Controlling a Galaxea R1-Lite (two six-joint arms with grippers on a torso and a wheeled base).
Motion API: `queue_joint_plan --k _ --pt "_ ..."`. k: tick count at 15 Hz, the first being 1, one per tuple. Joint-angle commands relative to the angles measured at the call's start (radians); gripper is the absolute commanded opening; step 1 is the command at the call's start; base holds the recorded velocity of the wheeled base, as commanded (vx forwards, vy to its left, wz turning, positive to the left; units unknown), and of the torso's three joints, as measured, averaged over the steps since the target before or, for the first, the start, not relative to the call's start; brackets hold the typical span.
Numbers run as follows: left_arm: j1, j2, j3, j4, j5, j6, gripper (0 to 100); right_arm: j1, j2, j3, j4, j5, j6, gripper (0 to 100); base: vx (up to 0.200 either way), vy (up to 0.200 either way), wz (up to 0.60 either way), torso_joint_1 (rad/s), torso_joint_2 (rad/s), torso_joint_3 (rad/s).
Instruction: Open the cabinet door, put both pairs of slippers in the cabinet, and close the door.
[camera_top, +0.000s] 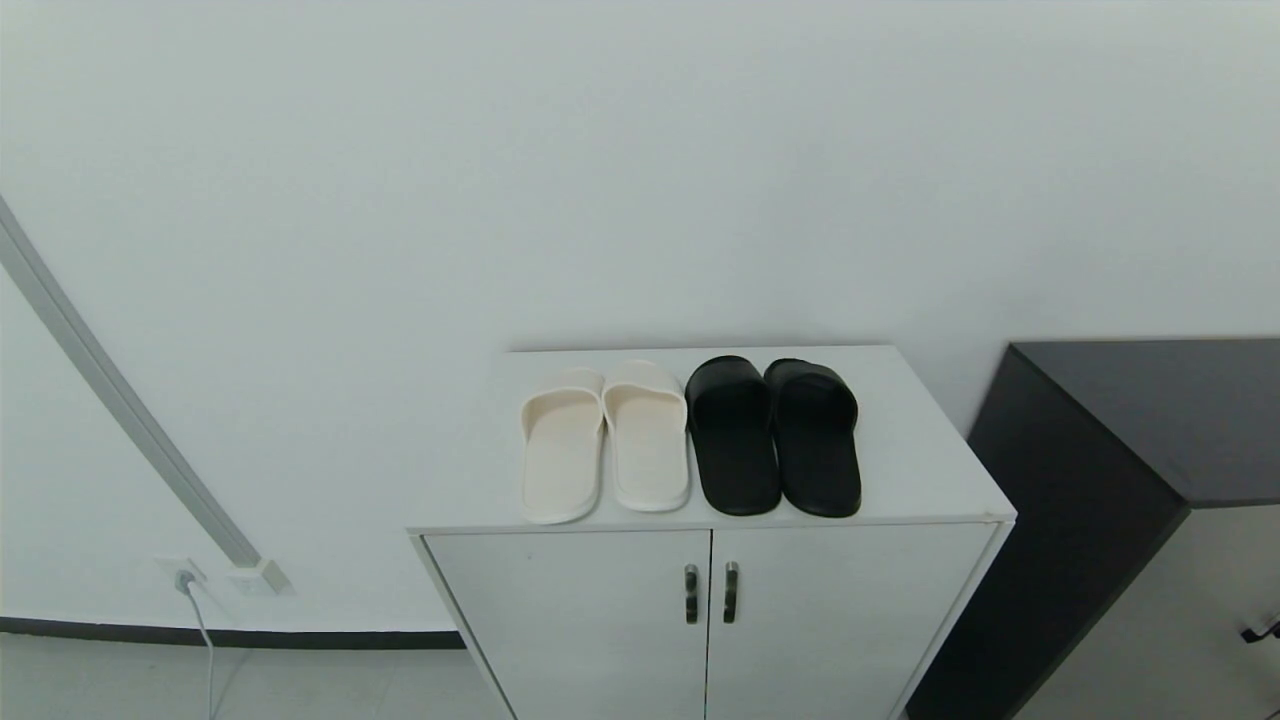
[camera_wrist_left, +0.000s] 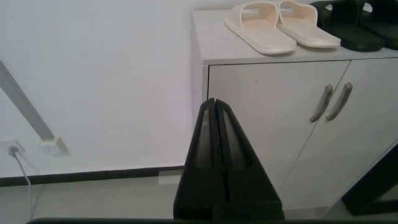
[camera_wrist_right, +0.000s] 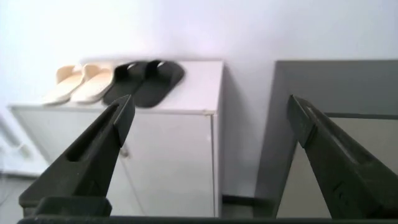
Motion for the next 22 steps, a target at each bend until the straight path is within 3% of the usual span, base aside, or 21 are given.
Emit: queue_joint_plan --k 1,3,6,8,10,12,14,18,22 --pt "0.000 0.001 0.000 0.000 0.000 0.000 0 0.037 0.205 0.104 0.001 0.108 -0.031 100 0.000 0.000 0.00 0.000 0.00 0.000" --pt "0.000 0.000 0.000 0.000 0.000 0.000 0 0.037 0.398 0.110 -0.138 0.162 -0.023 100 0.000 0.000 0.00 0.000 0.00 0.000" --pt "0.000 0.000 0.000 0.000 0.000 0.002 0 0.094 0.651 0.094 -0.396 0.152 -0.025 100 0.000 0.000 0.00 0.000 0.00 0.000" --pt "0.000 0.001 0.000 0.000 0.000 0.002 0 0.129 0.709 0.078 -0.446 0.146 -0.023 100 0.000 0.000 0.00 0.000 0.00 0.000" --pt "0.000 0.001 0.000 0.000 0.000 0.002 0 0.220 0.806 0.002 -0.463 0.060 -0.009 100 0.000 0.000 0.00 0.000 0.00 0.000" --pt "0.000 0.001 0.000 0.000 0.000 0.003 0 0.440 0.923 -0.092 -0.469 -0.102 0.118 100 0.000 0.000 0.00 0.000 0.00 0.000" --pt "0.000 0.001 0.000 0.000 0.000 0.003 0 0.543 1.062 -0.147 -0.515 -0.246 0.144 100 0.000 0.000 0.00 0.000 0.00 0.000" --pt "0.000 0.001 0.000 0.000 0.000 0.003 0 0.618 1.345 -0.262 -0.663 -0.360 0.155 100 0.000 0.000 0.00 0.000 0.00 0.000" --pt "0.000 0.000 0.000 0.000 0.000 0.002 0 0.689 1.575 -0.411 -0.706 -0.533 0.225 100 0.000 0.000 0.00 0.000 0.00 0.000"
